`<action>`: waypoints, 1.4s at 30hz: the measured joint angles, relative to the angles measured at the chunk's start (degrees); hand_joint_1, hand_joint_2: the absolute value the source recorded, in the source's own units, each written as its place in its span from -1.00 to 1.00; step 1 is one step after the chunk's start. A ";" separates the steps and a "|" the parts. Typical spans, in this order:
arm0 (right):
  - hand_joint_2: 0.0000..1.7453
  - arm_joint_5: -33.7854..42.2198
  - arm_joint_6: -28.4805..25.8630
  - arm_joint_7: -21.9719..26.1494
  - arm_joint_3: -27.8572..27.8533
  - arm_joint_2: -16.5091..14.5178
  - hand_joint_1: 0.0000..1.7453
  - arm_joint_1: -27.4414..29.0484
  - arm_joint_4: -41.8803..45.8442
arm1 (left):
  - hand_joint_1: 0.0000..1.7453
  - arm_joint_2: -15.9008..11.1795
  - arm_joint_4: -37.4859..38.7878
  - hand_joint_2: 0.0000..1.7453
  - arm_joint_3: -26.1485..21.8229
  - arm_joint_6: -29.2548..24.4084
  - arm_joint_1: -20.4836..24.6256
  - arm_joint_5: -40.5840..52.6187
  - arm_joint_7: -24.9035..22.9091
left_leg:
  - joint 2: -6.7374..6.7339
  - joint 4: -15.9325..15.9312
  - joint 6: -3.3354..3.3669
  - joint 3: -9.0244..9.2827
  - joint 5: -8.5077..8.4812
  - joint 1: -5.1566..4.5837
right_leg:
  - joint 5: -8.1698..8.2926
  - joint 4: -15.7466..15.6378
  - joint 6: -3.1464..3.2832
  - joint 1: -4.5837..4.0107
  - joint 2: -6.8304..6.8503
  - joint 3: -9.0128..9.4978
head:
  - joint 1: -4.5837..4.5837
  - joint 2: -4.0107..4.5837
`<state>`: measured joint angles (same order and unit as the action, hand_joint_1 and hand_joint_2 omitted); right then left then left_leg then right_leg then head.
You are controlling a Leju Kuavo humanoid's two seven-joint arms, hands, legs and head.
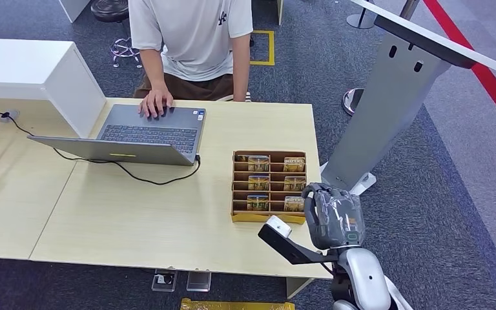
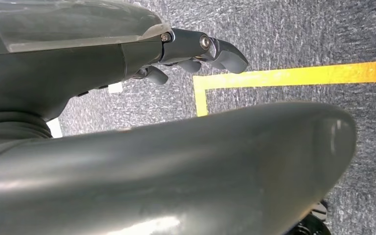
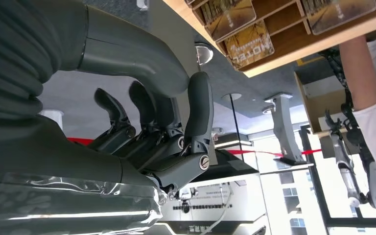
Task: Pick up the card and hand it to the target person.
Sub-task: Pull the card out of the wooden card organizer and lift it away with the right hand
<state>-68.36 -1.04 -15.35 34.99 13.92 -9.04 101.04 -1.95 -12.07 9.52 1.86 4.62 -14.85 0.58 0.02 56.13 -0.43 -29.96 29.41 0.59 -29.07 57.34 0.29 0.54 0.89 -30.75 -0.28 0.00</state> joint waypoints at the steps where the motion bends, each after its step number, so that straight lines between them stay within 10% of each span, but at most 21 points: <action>1: 1.00 -0.55 0.17 -0.33 0.43 -0.33 1.00 -0.36 -0.88 | -1.00 0.00 0.00 -1.00 0.04 -0.01 0.00 -0.09 -0.05 | 0.00 0.00 0.00 0.00 0.00 0.00 | 0.00 0.00 0.00 0.00 0.00 0.00 | 0.01 0.00; 12: 1.00 -2.50 -0.97 -1.26 4.50 -4.33 0.83 -3.82 -11.75 | -1.00 0.09 0.00 -1.00 0.54 -0.02 0.00 -0.45 -0.45 | 0.00 0.00 0.00 -0.01 0.00 0.00 | 0.00 0.01 0.00 0.00 0.00 -0.01 | 0.02 0.00; 20: 1.00 -1.86 -2.11 -2.08 5.40 -5.80 -0.35 -4.85 -17.01 | -1.00 0.13 0.00 -1.00 1.37 -0.02 -0.01 -0.52 -0.46 | 0.00 0.00 0.00 -0.01 0.00 0.00 | 0.00 0.01 0.00 0.00 0.00 -0.02 | -0.01 0.00; 30: 1.00 -1.51 -2.07 -2.33 5.65 -6.16 -0.01 -4.88 -19.17 | -1.00 0.13 0.01 -1.00 1.86 0.31 -0.02 -0.89 -0.91 | 0.00 0.00 0.00 0.00 0.00 0.00 | 0.00 0.00 0.00 0.00 0.00 -0.03 | -0.01 0.00; 42: 1.00 -0.34 -2.33 -1.77 5.68 -6.16 -0.42 -5.31 -20.61 | -1.00 0.13 0.00 -1.00 2.25 0.20 -0.03 -1.44 -0.95 | 0.00 0.01 0.00 0.00 0.00 0.00 | 0.00 0.00 0.00 0.00 0.00 -0.03 | -0.02 0.00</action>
<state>-68.70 -3.37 -17.12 40.68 7.76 -14.35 80.43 -1.81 -12.07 11.78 2.05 4.59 -16.29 -0.37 0.02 56.14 -0.44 -29.97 29.41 0.59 -29.07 57.34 0.29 0.54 0.89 -30.78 -0.31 0.00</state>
